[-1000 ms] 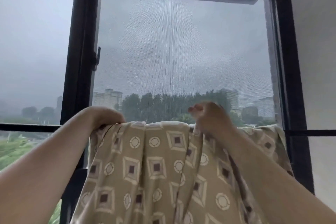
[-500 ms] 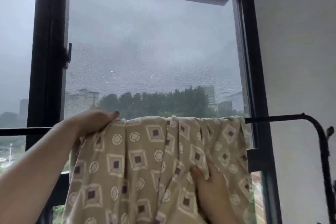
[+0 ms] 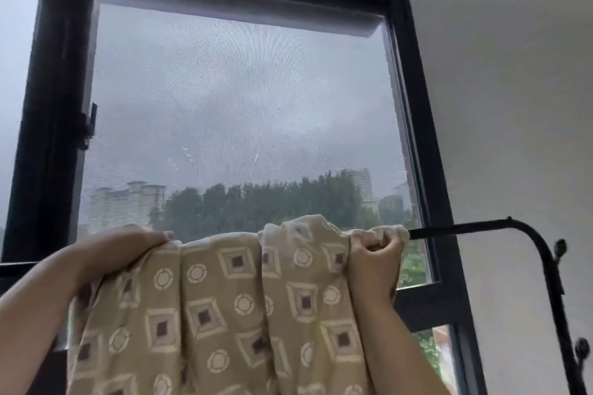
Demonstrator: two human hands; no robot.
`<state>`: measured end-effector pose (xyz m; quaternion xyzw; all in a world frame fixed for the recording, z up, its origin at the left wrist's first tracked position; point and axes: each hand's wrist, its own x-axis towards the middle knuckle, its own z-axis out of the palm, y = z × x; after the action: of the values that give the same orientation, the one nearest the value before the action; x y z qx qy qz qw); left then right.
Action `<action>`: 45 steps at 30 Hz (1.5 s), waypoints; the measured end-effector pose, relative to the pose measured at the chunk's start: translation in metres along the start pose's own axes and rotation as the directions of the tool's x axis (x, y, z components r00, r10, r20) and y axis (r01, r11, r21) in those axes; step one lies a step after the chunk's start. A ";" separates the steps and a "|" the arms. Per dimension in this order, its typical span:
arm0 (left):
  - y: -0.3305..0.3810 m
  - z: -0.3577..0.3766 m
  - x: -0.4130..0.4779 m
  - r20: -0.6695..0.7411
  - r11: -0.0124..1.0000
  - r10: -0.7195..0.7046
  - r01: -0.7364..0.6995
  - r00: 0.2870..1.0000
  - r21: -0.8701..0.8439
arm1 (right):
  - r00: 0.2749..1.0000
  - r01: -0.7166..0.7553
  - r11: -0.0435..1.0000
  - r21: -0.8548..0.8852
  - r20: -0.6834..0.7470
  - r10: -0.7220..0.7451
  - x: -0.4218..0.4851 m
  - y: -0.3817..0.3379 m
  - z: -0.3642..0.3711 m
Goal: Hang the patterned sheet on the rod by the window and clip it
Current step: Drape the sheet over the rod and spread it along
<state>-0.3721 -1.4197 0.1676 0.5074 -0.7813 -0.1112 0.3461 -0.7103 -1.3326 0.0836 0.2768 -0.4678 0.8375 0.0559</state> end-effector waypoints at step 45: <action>0.026 -0.003 -0.030 0.028 0.983 -0.035 0.029 0.999 0.182 | 0.703 0.568 0.814 -0.119 0.585 -0.404 -0.016 -0.062 0.004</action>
<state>-0.3817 -1.3809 0.1709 0.5474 -0.7852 -0.0530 0.2846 -0.6733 -1.2989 0.1241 0.6017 -0.4909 0.6023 0.1850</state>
